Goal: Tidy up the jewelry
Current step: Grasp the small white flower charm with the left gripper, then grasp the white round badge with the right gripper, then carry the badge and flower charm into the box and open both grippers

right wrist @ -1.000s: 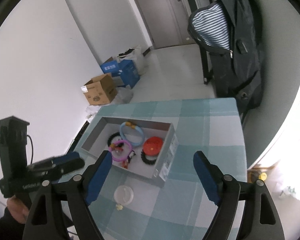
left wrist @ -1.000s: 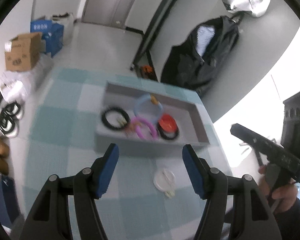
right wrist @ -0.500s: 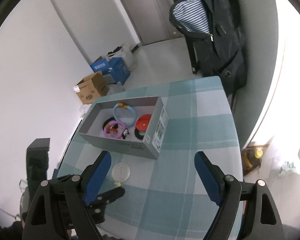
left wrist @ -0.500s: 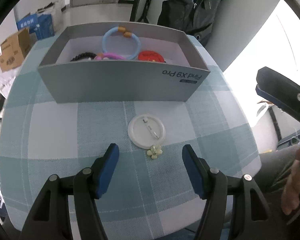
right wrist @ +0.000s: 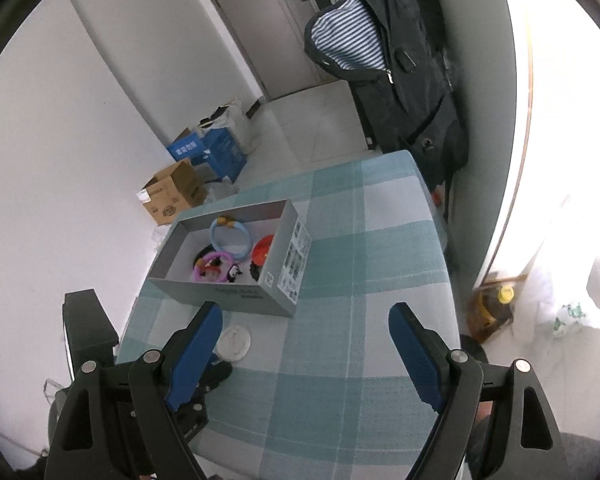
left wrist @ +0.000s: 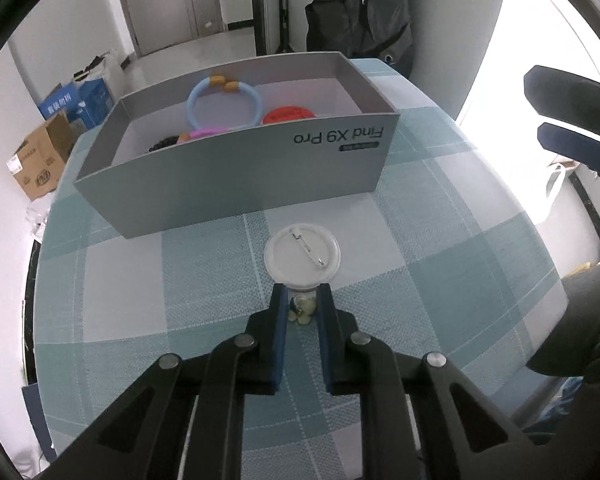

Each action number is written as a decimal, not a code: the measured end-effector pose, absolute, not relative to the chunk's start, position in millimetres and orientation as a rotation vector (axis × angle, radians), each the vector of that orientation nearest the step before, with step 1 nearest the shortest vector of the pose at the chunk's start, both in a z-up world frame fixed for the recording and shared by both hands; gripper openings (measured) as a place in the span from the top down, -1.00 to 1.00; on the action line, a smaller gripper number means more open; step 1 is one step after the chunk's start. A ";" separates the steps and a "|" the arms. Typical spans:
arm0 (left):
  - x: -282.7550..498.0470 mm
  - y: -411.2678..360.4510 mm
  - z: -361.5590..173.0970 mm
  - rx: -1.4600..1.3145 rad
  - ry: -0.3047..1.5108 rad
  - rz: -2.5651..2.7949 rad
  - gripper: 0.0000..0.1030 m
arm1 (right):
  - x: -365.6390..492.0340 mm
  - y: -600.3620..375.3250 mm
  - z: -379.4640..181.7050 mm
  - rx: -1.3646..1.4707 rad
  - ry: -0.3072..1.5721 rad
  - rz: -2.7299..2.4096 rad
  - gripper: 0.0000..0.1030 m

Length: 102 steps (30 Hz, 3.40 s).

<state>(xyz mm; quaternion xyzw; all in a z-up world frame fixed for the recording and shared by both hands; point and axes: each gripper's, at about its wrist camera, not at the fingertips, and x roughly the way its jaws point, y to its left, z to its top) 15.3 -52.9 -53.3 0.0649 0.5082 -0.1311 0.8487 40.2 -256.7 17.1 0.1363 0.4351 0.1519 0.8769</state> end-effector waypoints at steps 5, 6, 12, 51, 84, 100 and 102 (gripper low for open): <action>16.0 -47.7 -54.7 0.099 1.082 -0.309 0.83 | 37.0 -254.4 15.7 0.272 0.911 0.308 -0.66; 15.3 -44.5 -54.0 0.083 1.080 -0.323 0.83 | 37.1 -253.6 15.0 0.271 0.915 0.307 -0.66; 16.9 -28.0 -36.2 -0.014 1.030 -0.347 0.83 | 36.8 -240.1 8.5 0.254 0.933 0.354 -0.66; 44.1 83.4 -20.6 -0.363 0.949 -0.260 0.83 | 39.6 -100.9 -54.3 -0.249 1.025 0.426 0.22; 76.4 45.2 14.9 -0.316 0.910 -0.342 0.83 | 75.3 -143.0 33.2 0.053 0.893 0.536 0.22; 136.0 15.8 -1.0 -0.266 1.005 -0.384 0.83 | 135.0 -157.4 36.4 -0.021 0.866 0.581 0.22; 143.7 14.9 -4.2 -0.272 1.015 -0.393 0.83 | 140.6 -159.0 33.1 -0.006 0.871 0.585 0.22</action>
